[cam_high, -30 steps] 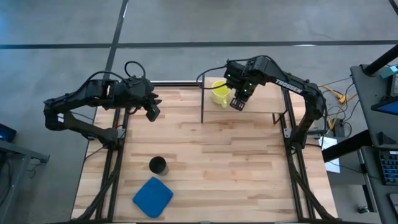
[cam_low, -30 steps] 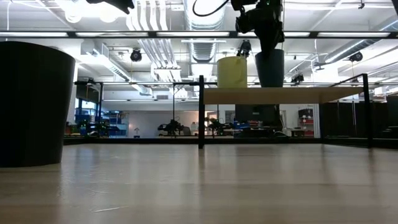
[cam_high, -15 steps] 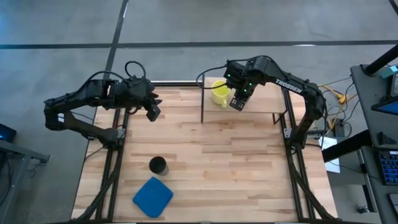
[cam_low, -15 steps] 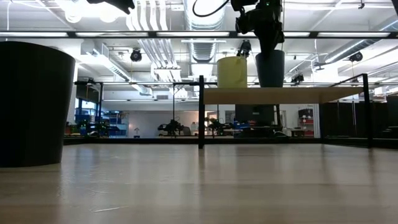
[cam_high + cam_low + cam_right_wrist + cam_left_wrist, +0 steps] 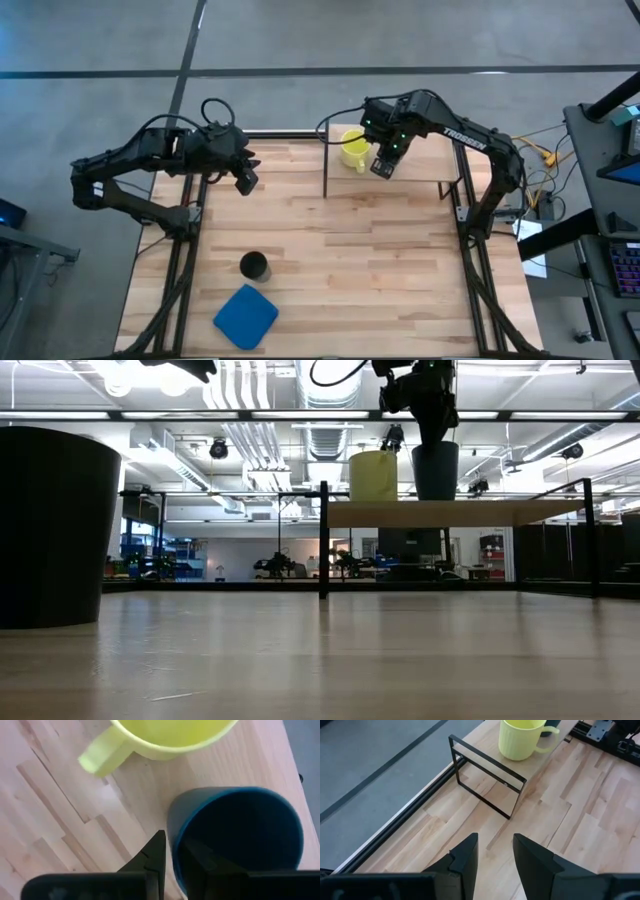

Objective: Stack small to large cups/mugs on shelf
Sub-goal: Put the blue cup on the shelf, then put the black cup on the shelf

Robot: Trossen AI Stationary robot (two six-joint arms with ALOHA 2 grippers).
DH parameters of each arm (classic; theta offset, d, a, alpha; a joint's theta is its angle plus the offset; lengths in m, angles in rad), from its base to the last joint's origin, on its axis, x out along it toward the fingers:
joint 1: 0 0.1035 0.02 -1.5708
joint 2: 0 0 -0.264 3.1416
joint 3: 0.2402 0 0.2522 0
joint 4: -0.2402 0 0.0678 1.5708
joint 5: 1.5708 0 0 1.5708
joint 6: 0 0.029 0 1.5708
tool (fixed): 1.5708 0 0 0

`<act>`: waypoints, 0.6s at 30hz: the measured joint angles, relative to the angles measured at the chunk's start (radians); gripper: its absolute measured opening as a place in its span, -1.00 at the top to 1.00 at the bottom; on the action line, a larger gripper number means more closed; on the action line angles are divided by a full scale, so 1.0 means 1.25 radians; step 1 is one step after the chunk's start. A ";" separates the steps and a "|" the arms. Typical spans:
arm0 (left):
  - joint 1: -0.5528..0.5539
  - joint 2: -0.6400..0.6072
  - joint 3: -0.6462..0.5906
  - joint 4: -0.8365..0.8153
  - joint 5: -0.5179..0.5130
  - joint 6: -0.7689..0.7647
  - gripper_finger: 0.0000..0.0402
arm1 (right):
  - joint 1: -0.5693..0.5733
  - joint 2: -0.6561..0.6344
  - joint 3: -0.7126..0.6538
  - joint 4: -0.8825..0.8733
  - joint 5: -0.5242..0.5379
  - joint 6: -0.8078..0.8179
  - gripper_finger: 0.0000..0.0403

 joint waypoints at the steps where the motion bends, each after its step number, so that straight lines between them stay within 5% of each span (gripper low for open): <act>1: 0.000 0.000 0.000 0.000 0.000 0.000 0.46 | 0.003 0.000 0.004 0.001 0.000 0.000 0.80; 18: 0.000 0.006 0.003 0.004 0.033 -0.001 0.46 | 0.017 -0.007 0.153 0.001 0.000 0.015 0.81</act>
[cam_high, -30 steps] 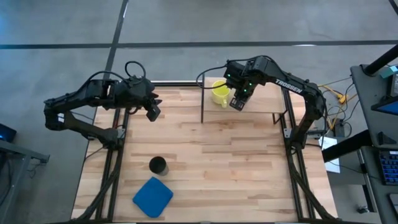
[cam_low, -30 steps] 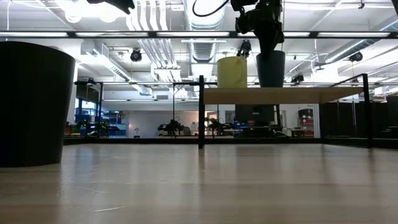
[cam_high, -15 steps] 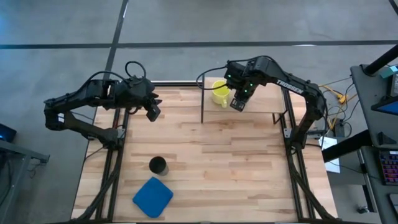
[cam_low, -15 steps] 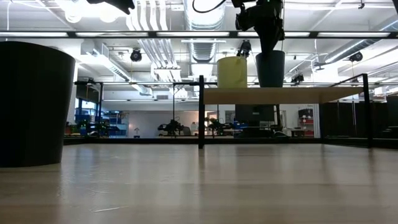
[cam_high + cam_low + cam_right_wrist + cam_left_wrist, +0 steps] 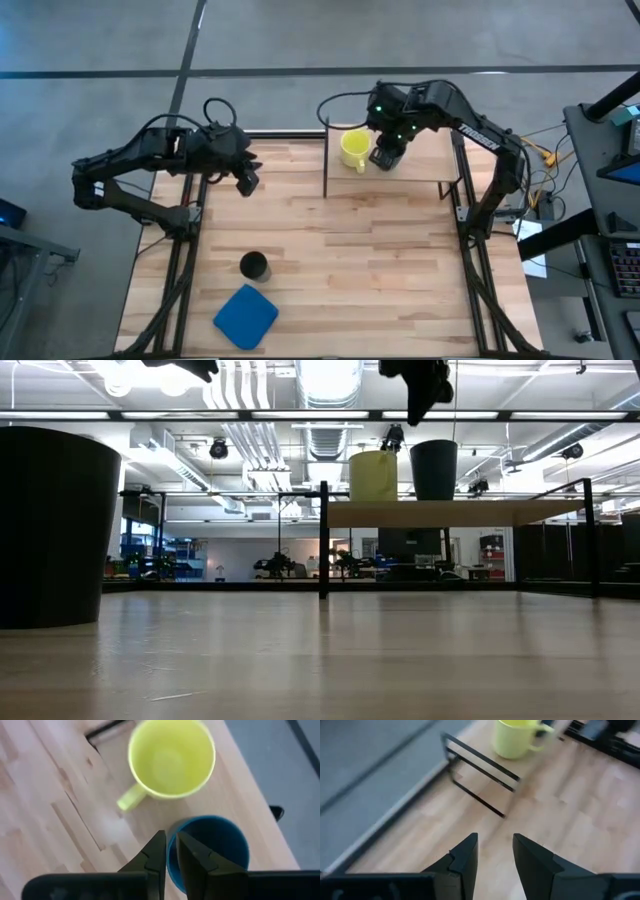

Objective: Stack small to large cups/mugs on shelf
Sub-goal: Put the black cup on the shelf

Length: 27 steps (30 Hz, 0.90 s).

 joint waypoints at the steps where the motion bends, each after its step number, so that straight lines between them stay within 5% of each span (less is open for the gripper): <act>1: 0.000 0.000 0.000 0.000 0.030 -0.002 0.46 | 0.005 0.000 0.015 0.000 0.000 0.000 0.81; 10: -0.035 0.033 -0.008 -0.035 0.394 -0.308 0.46 | 0.096 -0.002 0.143 0.000 -0.111 0.047 0.81; 13: -0.086 0.065 -0.008 -0.039 0.457 -0.391 0.46 | 0.138 -0.002 0.169 0.000 -0.111 0.047 0.81; 22: -0.303 0.206 -0.009 -0.121 0.469 -0.680 0.46 | 0.209 -0.002 0.168 0.000 -0.105 0.040 0.81; 27: -0.373 0.298 -0.010 -0.118 0.371 -0.792 0.46 | 0.225 -0.002 0.150 0.000 -0.104 0.038 0.81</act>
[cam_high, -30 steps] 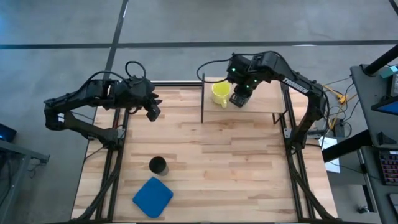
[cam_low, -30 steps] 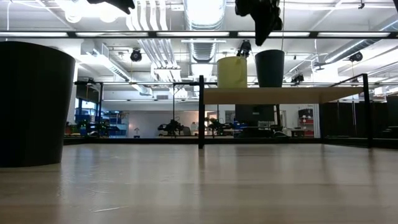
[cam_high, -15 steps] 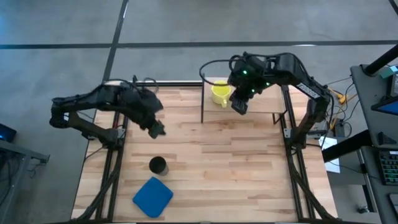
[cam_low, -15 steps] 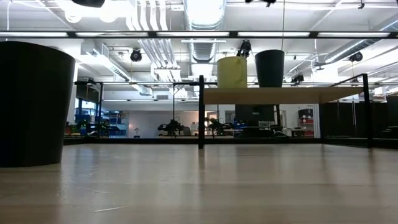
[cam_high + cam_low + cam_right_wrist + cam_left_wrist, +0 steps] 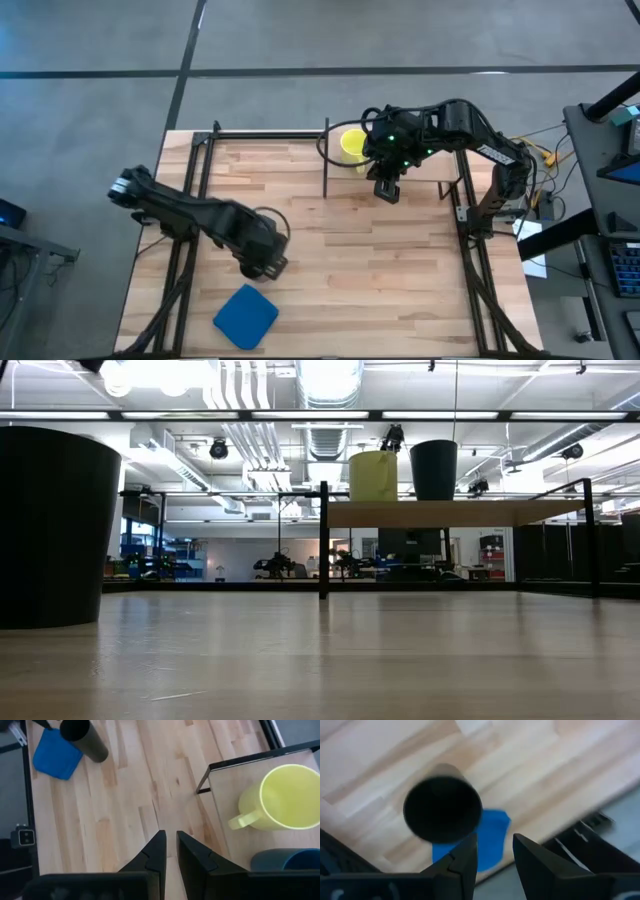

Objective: Stack small to large cups/mugs on shelf
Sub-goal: Put the black cup on the shelf

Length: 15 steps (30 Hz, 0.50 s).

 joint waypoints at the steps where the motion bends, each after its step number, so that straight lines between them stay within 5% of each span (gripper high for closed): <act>1: -0.005 0.018 0.000 0.000 -0.015 -0.004 0.46 | 0.000 0.000 -0.002 -0.001 0.000 -0.003 0.81; 15: -0.012 0.158 0.000 0.000 0.003 -0.004 0.47 | 0.003 0.000 -0.005 0.000 0.000 -0.042 0.81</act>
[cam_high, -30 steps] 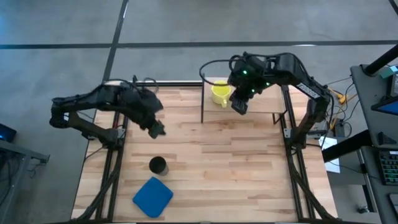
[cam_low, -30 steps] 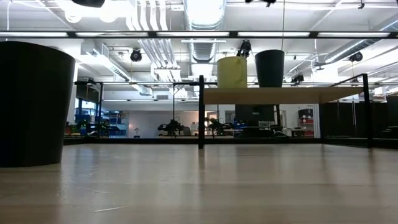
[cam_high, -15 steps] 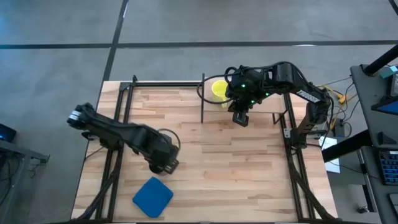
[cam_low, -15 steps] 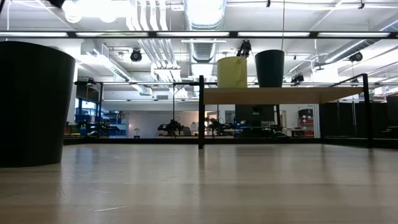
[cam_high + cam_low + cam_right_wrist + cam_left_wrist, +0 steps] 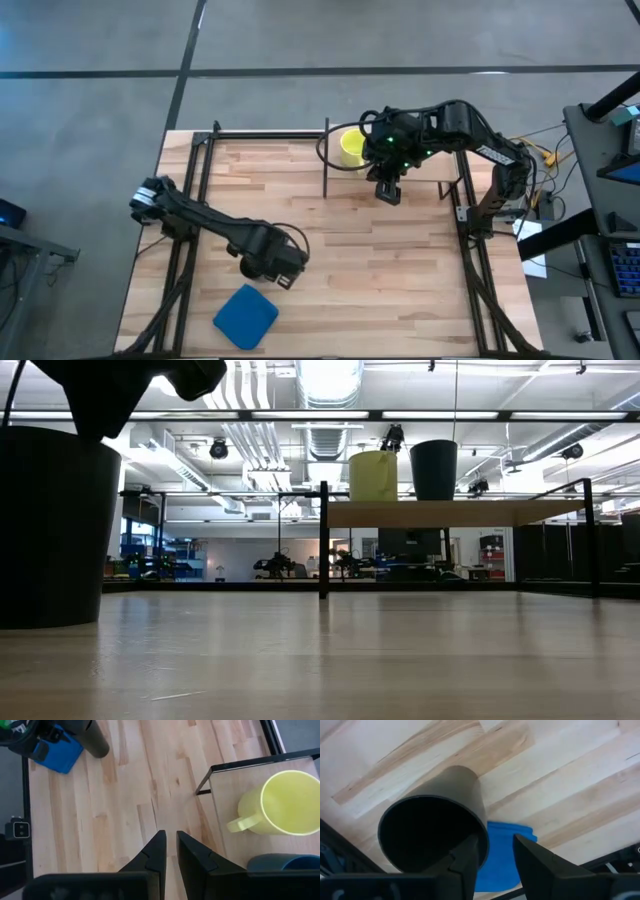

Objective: Stack small to large cups/mugs on shelf
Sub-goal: Put the black cup on the shelf

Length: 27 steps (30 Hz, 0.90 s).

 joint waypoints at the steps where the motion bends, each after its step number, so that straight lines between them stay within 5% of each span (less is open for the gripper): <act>1: 0.000 0.000 0.000 0.000 0.000 0.000 0.49 | 0.000 0.000 0.000 0.000 0.000 0.000 0.81; 10: 0.002 0.001 -0.013 -0.001 -0.004 0.010 0.96 | 0.001 -0.020 -0.001 0.000 0.000 0.000 0.81; 27: 0.057 -0.006 0.041 0.037 -0.002 0.246 1.00 | 0.019 -0.131 -0.001 0.000 0.000 0.010 0.81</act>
